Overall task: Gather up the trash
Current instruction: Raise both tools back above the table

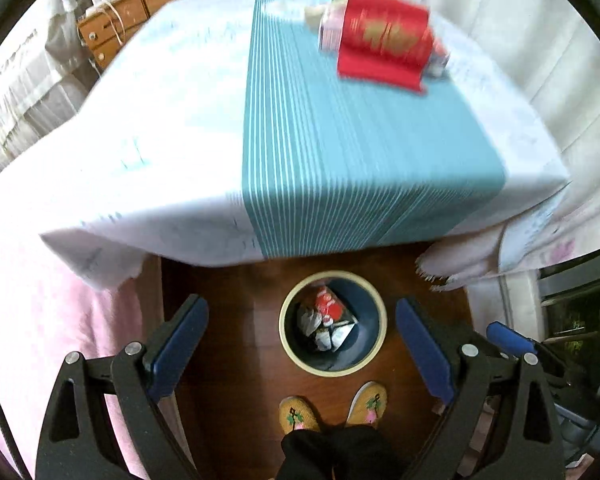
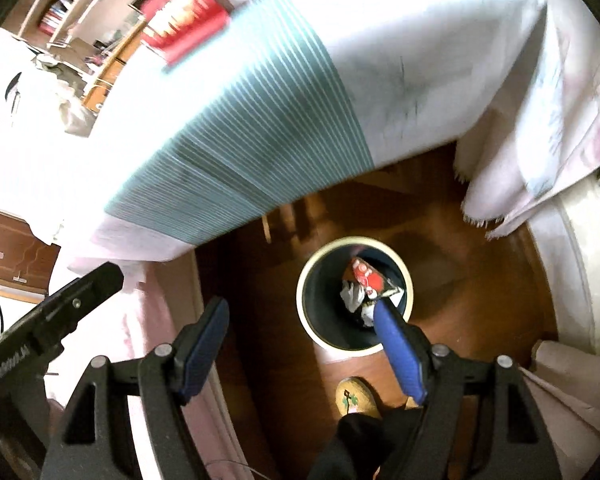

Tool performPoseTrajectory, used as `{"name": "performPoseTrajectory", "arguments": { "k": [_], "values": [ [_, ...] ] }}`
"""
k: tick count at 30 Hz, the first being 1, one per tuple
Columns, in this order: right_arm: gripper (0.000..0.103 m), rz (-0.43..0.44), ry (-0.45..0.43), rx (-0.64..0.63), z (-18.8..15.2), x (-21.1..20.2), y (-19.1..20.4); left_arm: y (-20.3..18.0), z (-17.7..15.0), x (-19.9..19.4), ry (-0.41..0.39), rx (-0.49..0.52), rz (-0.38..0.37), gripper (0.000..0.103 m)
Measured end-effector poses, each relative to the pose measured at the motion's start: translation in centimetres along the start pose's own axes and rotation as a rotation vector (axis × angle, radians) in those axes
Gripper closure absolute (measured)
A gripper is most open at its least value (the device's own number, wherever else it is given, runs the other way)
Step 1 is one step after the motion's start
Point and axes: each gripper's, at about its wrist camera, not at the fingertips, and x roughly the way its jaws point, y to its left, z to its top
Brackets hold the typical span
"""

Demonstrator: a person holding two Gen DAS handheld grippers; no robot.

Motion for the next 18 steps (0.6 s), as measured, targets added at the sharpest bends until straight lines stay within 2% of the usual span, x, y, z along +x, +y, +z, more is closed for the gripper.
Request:
{"name": "performPoseTrajectory", "arguments": {
  "k": [9,18],
  "values": [
    [0.028,0.003,-0.115,-0.09,1.7,-8.6,4.8,0.2,3.3,-10.2,-0.154,0.011,-0.019,0.009],
    [0.028,-0.013,-0.3,-0.185,3.5,-16.7,9.7,1.5,5.5,-17.7,-0.289,0.022,-0.008,0.009]
  ]
}}
